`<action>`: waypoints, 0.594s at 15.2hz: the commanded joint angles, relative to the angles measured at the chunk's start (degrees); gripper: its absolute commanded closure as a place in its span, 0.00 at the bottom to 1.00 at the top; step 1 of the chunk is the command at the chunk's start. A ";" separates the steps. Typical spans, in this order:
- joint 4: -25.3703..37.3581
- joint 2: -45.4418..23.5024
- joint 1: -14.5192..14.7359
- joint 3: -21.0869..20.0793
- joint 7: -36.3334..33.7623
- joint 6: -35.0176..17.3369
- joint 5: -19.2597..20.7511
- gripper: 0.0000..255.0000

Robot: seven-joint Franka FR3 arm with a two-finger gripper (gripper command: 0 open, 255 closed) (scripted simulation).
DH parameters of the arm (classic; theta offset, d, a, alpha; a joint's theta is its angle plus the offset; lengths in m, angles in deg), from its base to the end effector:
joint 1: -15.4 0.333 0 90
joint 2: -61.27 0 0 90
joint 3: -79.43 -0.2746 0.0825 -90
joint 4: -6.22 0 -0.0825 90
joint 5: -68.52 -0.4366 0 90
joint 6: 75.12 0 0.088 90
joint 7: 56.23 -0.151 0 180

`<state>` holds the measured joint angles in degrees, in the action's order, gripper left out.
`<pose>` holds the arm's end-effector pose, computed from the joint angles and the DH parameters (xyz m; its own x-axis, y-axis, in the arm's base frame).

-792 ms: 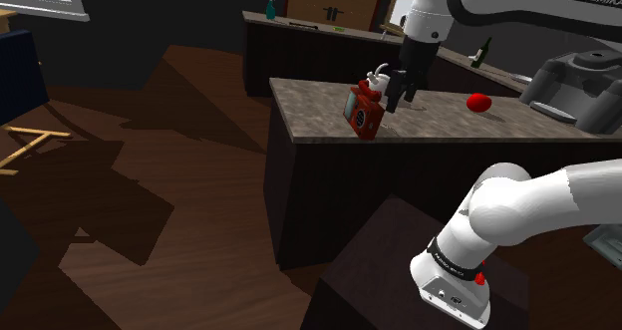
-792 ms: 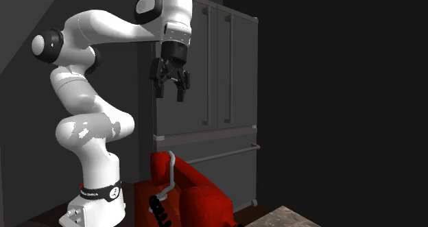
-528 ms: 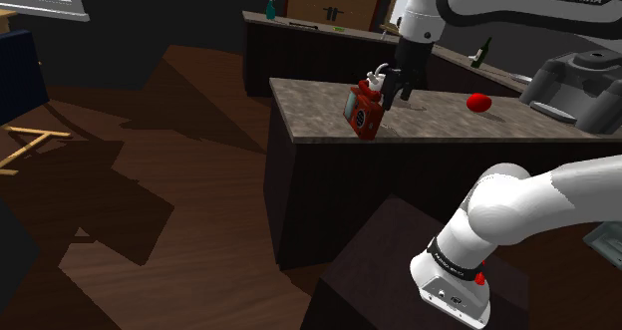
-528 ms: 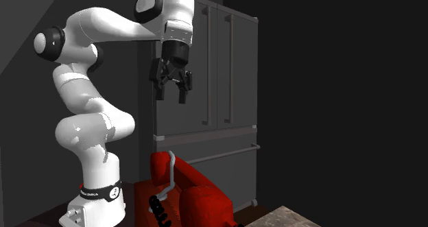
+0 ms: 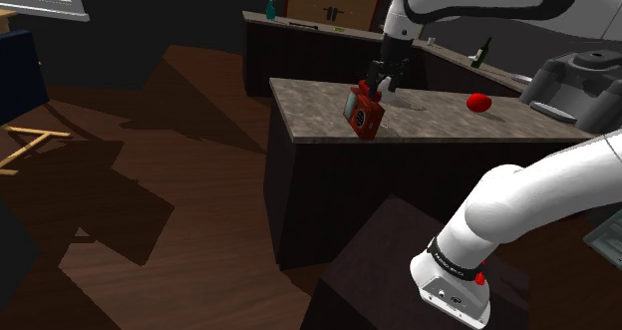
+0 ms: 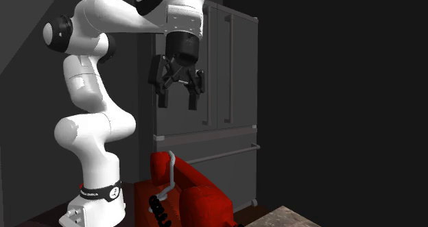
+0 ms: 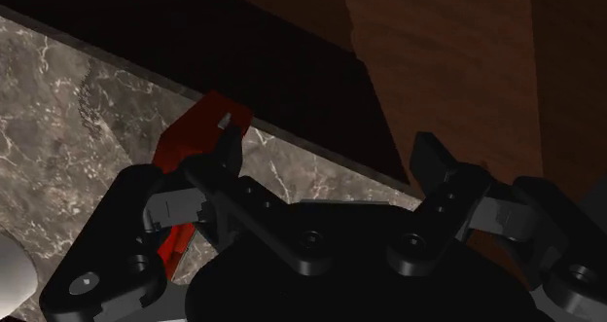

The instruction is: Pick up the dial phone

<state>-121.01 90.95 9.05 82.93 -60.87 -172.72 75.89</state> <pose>0.4579 -0.0984 0.4861 0.9742 -0.2256 0.0074 -0.2252 -0.9695 0.0968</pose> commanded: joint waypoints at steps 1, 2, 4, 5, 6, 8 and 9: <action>2.00 -3.58 -0.91 1.48 0.38 -1.91 0.24 0.00; 3.16 -5.31 -1.34 2.20 0.60 -2.62 0.27 0.00; 5.63 -8.81 -2.15 3.63 1.07 -3.93 0.19 0.00; 6.95 -10.58 -2.54 4.33 1.33 -4.51 0.07 0.00; 8.32 -12.36 -2.93 5.03 1.61 -5.05 -0.10 0.00; 11.21 -15.95 -3.71 6.42 2.21 -5.99 -0.59 0.00; 12.74 -17.77 -4.09 7.10 2.54 -6.38 -0.92 0.00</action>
<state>-109.79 74.81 5.32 89.42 -58.56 -178.91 75.24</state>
